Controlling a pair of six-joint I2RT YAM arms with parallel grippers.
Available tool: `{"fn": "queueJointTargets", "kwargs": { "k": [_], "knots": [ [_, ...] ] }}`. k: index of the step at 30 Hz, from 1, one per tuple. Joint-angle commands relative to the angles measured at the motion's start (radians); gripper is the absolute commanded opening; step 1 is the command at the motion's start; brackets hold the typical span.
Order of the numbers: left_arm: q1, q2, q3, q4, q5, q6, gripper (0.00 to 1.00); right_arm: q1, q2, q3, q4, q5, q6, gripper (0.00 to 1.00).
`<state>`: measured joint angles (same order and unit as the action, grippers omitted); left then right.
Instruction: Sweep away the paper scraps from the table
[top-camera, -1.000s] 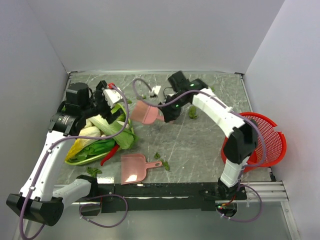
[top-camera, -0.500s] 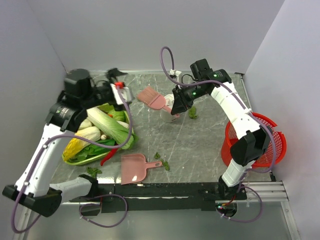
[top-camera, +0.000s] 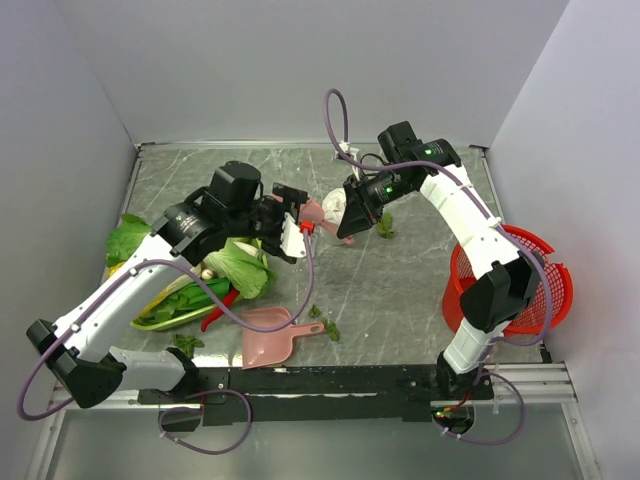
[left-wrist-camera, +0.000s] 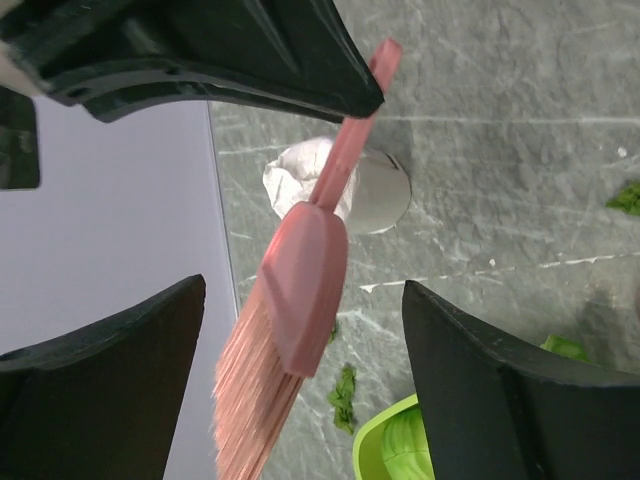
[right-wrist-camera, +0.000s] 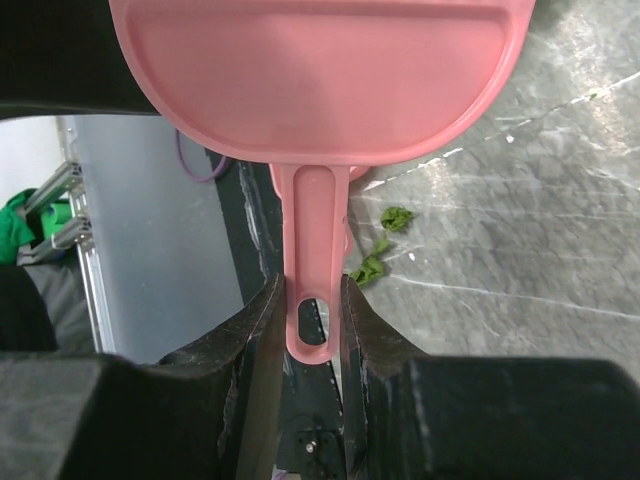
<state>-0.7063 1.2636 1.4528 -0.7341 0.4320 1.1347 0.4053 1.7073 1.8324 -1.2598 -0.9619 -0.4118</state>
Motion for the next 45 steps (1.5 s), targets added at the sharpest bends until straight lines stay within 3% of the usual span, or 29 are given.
{"fn": "queueJointTargets", "kwargs": {
  "k": [1,11,12,13,16,18,23,28,31,35,38,42,45],
  "knots": [
    [-0.033,-0.021,-0.046,0.039,-0.094,0.056,0.83,0.001,-0.046,0.028,-0.01,-0.072,0.001,0.0],
    [-0.053,0.0,-0.057,0.087,-0.203,-0.012,0.44,0.003,-0.071,0.022,-0.01,-0.078,-0.013,0.02],
    [-0.053,0.002,-0.058,0.096,-0.205,-0.057,0.38,-0.003,-0.072,0.028,-0.009,-0.071,-0.028,0.11],
    [-0.051,0.003,-0.055,0.098,-0.194,-0.094,0.34,-0.005,-0.074,0.037,-0.013,-0.066,-0.042,0.27],
    [-0.05,0.02,-0.037,0.062,-0.159,-0.258,0.13,-0.042,-0.098,0.061,0.034,-0.064,-0.068,0.5],
    [-0.048,0.013,-0.052,0.055,-0.128,-0.376,0.01,-0.063,-0.158,0.009,0.107,-0.075,-0.044,0.59],
    [0.011,-0.056,-0.133,0.12,0.057,-0.611,0.01,-0.089,-0.355,-0.282,0.448,-0.04,-0.004,0.73],
    [0.198,-0.046,-0.147,0.148,0.321,-0.722,0.01,-0.085,-0.402,-0.424,0.556,-0.113,-0.022,0.75],
    [0.231,0.017,-0.076,0.061,0.434,-0.748,0.01,-0.082,-0.405,-0.458,0.663,-0.127,0.047,0.75],
    [0.241,0.077,0.004,-0.002,0.531,-0.731,0.01,-0.082,-0.377,-0.444,0.75,-0.156,0.131,0.75],
    [0.251,0.103,0.015,-0.033,0.583,-0.701,0.01,-0.082,-0.334,-0.383,0.72,-0.195,0.11,0.75],
    [0.277,0.117,-0.014,0.022,0.674,-0.745,0.01,-0.068,-0.284,-0.318,0.7,-0.257,0.133,0.74],
    [0.289,0.115,-0.037,0.087,0.703,-0.803,0.01,-0.042,-0.242,-0.262,0.637,-0.297,0.113,0.67]
  ]
}}
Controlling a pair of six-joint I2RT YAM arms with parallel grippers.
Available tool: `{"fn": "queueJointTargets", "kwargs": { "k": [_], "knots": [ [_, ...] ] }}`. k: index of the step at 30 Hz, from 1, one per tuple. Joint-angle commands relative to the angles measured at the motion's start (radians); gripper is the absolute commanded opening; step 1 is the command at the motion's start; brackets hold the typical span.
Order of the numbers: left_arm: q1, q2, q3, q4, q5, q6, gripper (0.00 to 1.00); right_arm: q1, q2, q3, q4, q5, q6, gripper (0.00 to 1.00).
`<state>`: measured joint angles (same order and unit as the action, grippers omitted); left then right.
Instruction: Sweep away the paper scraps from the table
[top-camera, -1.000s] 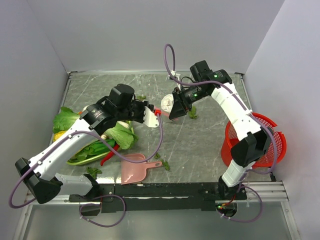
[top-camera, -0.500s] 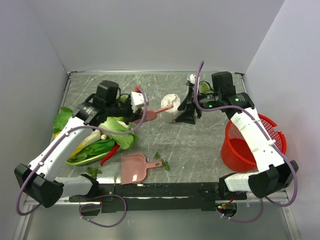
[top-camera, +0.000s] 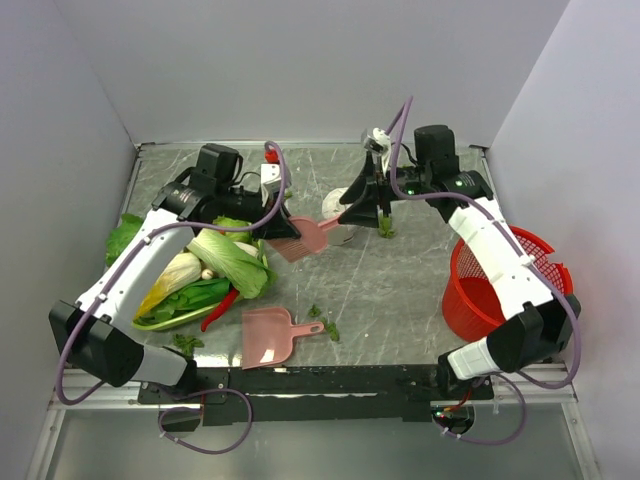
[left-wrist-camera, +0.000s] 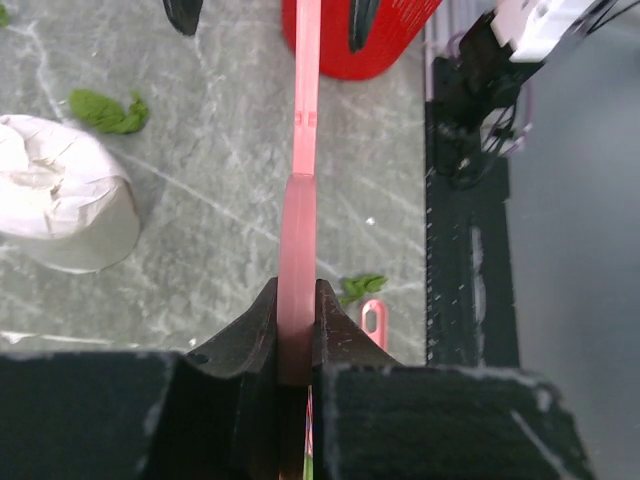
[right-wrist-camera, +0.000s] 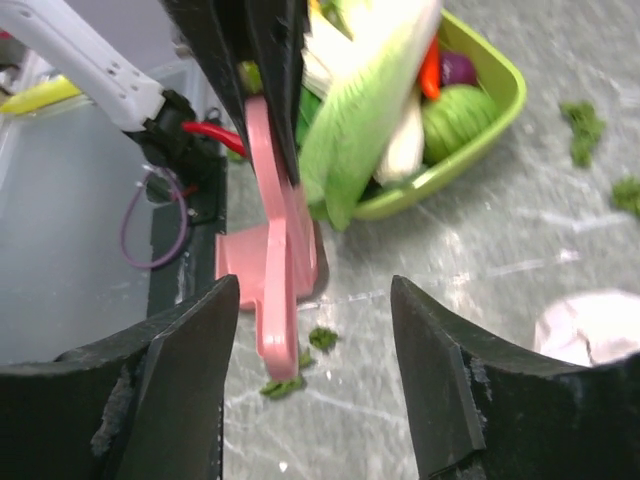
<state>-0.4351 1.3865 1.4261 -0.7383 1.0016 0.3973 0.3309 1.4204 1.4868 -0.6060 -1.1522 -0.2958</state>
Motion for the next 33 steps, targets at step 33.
{"fn": "queueJointTargets", "kwargs": {
  "k": [33],
  "knots": [
    [0.093,-0.018,-0.161,0.425,0.206,-0.363,0.01,0.066,0.084,0.023,0.074,-0.07,0.095,0.32]
  ]
}}
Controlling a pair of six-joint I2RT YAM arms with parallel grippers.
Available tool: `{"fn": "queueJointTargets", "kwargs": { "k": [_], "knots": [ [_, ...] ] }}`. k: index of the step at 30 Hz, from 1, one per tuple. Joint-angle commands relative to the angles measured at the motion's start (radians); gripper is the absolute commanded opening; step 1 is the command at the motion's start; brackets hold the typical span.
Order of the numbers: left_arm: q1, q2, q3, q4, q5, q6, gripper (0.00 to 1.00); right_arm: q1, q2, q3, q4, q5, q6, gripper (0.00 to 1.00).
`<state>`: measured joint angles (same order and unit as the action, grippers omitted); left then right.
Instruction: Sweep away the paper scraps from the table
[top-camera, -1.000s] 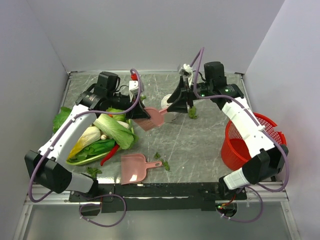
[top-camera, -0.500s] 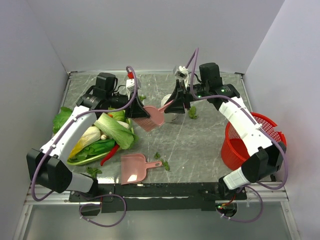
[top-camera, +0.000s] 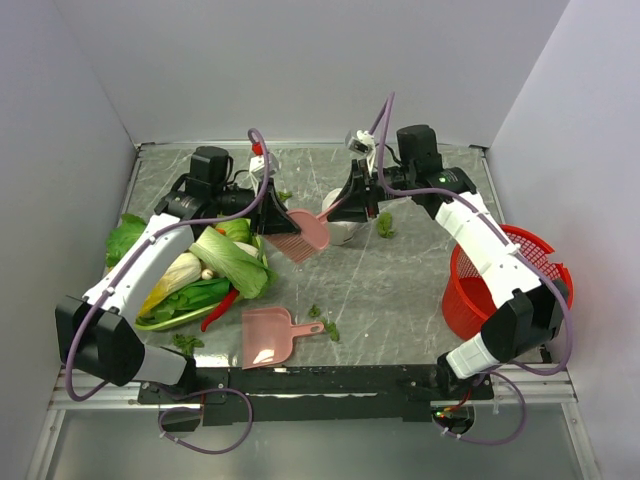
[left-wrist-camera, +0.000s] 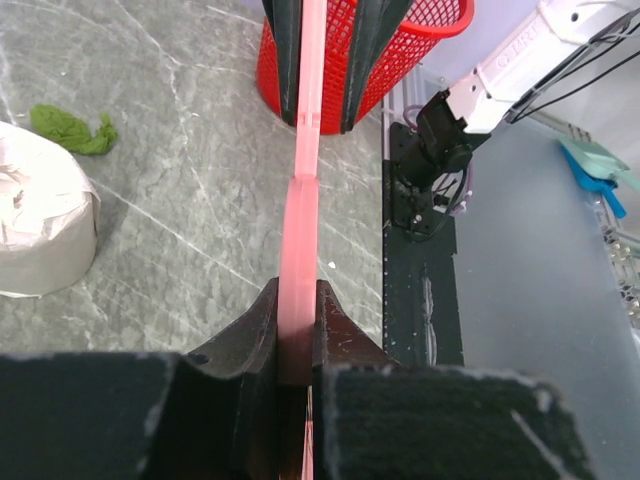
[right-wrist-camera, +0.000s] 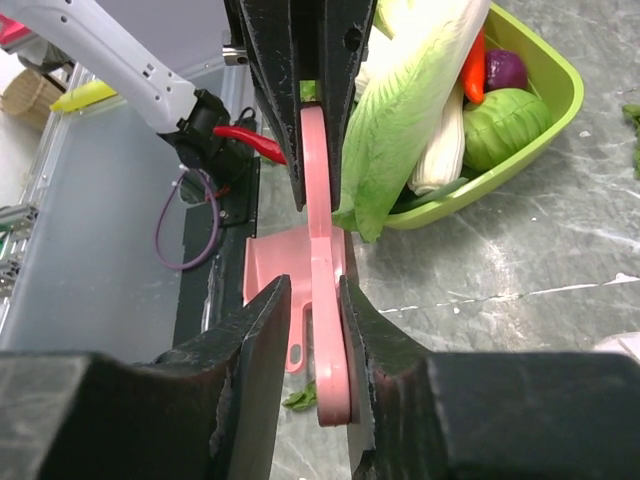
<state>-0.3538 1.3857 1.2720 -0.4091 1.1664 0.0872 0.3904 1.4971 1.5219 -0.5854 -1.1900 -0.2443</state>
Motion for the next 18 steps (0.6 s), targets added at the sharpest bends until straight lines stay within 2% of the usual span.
{"fn": "queueJointTargets", "kwargs": {
  "k": [1,8,13,14,15,16,17,18],
  "knots": [
    [0.013,-0.019,-0.01,0.102,0.042,-0.059,0.01,0.007,0.008,-0.019,0.067,-0.033,0.054,0.31],
    [0.018,-0.025,-0.036,0.135,0.05,-0.08,0.01,0.007,0.008,-0.032,0.099,-0.037,0.095,0.25],
    [0.022,-0.028,-0.048,0.142,0.05,-0.122,0.01,0.007,0.009,-0.037,0.108,-0.036,0.109,0.14],
    [0.022,-0.027,-0.048,0.133,0.024,-0.113,0.05,0.007,0.009,-0.037,0.101,-0.031,0.105,0.06],
    [0.022,-0.025,-0.046,0.122,0.0,-0.112,0.15,0.005,0.008,-0.035,0.095,-0.025,0.099,0.02],
    [0.022,-0.024,-0.043,0.112,-0.031,-0.109,0.26,0.002,-0.001,-0.031,0.082,-0.001,0.089,0.0],
    [0.022,-0.025,-0.028,0.061,-0.093,-0.054,0.45,-0.017,-0.008,-0.034,0.075,0.009,0.085,0.0],
    [0.022,-0.027,-0.017,0.021,-0.121,-0.018,0.5,-0.031,-0.015,-0.035,0.072,0.021,0.088,0.0]
  ]
}}
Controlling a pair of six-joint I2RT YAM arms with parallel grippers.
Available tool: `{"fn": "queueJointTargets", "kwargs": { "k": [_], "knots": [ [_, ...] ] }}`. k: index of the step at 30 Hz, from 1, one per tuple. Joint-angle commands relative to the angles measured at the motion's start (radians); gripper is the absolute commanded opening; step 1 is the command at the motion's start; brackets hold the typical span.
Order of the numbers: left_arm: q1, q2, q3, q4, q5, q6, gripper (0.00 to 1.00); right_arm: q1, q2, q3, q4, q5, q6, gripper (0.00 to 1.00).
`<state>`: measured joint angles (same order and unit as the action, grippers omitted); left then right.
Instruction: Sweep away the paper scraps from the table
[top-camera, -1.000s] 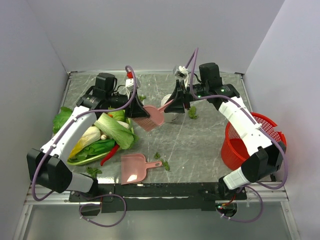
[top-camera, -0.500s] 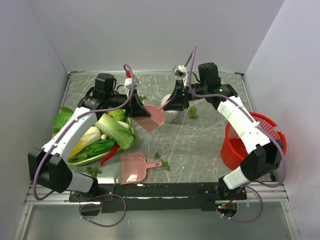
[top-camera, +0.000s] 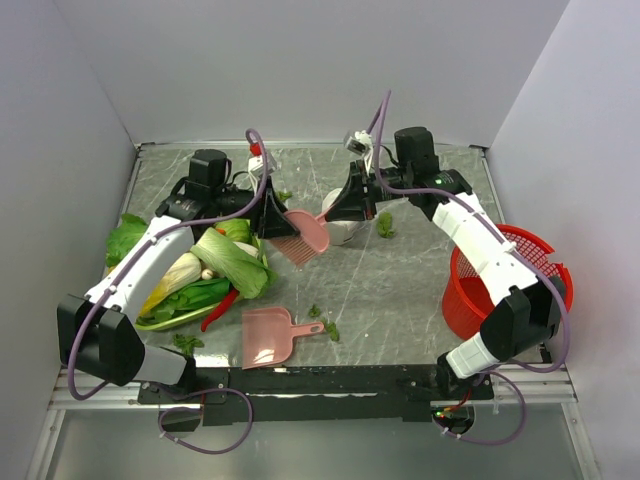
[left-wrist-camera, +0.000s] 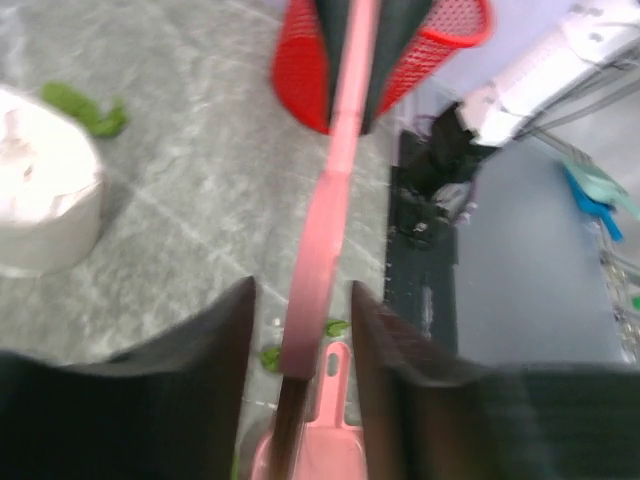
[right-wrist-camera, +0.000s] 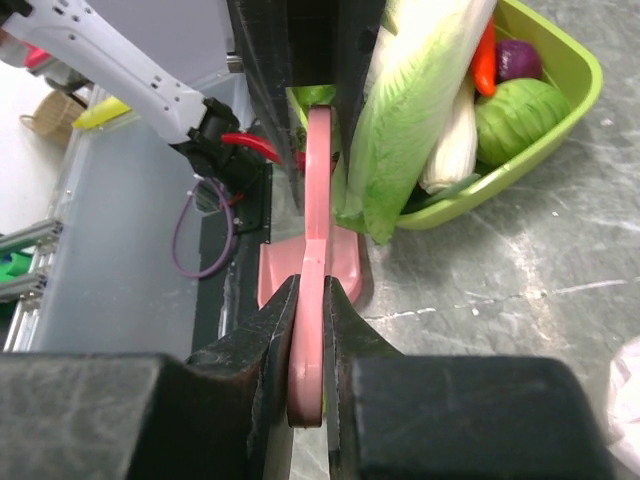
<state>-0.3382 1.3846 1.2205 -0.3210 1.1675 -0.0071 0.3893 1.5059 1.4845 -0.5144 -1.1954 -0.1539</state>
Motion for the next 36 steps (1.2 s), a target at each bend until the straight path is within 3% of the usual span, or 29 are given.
{"fn": "queueJointTargets", "kwargs": {
  "k": [1,4,9,17,24,30,36],
  "knots": [
    [0.007,-0.033,0.048,-0.105,-0.137,0.117,0.52,-0.052,-0.042,-0.012,0.004,0.04,0.025,0.0],
    [-0.001,-0.059,0.074,-0.252,-0.19,0.292,0.62,-0.154,-0.094,-0.058,0.014,0.085,0.079,0.0],
    [-0.099,-0.049,0.082,-0.505,-0.238,0.623,0.63,-0.308,-0.188,-0.11,-0.064,0.253,0.053,0.0],
    [-0.318,0.033,-0.01,-0.503,-0.449,0.829,0.59,-0.382,-0.384,-0.239,-0.098,0.424,0.037,0.0],
    [-0.447,0.146,-0.047,-0.524,-0.474,0.846,0.52,-0.385,-0.483,-0.244,-0.085,0.421,0.076,0.0],
    [-0.496,0.214,-0.087,-0.484,-0.422,0.794,0.44,-0.412,-0.495,-0.25,-0.065,0.428,0.103,0.0],
    [-0.561,0.246,-0.142,-0.419,-0.472,0.805,0.35,-0.422,-0.513,-0.216,-0.091,0.412,0.079,0.0]
  ]
}}
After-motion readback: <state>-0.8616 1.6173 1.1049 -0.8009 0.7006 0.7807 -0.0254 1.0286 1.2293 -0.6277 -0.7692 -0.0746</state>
